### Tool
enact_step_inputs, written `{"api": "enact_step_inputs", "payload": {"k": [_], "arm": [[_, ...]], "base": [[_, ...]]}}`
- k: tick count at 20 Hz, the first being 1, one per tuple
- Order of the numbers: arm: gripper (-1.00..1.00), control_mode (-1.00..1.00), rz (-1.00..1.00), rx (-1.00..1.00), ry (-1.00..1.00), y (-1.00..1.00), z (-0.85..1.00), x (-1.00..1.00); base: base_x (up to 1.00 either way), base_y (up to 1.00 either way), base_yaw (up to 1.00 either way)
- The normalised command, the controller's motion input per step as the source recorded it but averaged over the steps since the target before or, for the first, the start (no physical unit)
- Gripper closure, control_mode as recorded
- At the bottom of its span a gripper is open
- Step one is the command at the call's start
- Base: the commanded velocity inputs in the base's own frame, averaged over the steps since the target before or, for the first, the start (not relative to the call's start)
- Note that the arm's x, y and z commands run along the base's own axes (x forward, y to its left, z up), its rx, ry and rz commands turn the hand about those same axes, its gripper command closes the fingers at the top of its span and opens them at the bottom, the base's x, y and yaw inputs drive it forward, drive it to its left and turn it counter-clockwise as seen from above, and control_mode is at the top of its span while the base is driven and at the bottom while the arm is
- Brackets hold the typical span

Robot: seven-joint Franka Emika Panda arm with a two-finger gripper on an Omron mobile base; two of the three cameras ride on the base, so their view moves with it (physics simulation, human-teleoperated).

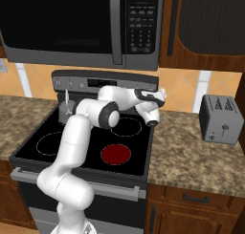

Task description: Turn off the front right burner of the stove.

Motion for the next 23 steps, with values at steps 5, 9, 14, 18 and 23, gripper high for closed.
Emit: {"api": "enact_step_inputs", "payload": {"k": [5, 9, 14, 18, 23], "arm": [[1.00, -1.00, 0.00, 0.37, 0.08, 0.00, 0.16, 0.01], [1.00, -1.00, 0.00, 0.35, 0.10, 0.00, 0.18, 0.01], [1.00, -1.00, 0.00, 0.34, 0.11, 0.00, 0.17, 0.02], [1.00, -1.00, 0.00, 0.31, 0.08, 0.00, 0.08, 0.05], [1.00, -1.00, 0.00, 0.23, 0.03, 0.00, 0.00, 0.02]], "base": [[0.00, 0.00, 0.00], [0.00, 0.00, 0.00], [0.00, 0.00, 0.00], [0.00, 0.00, 0.00], [0.00, 0.00, 0.00]]}}
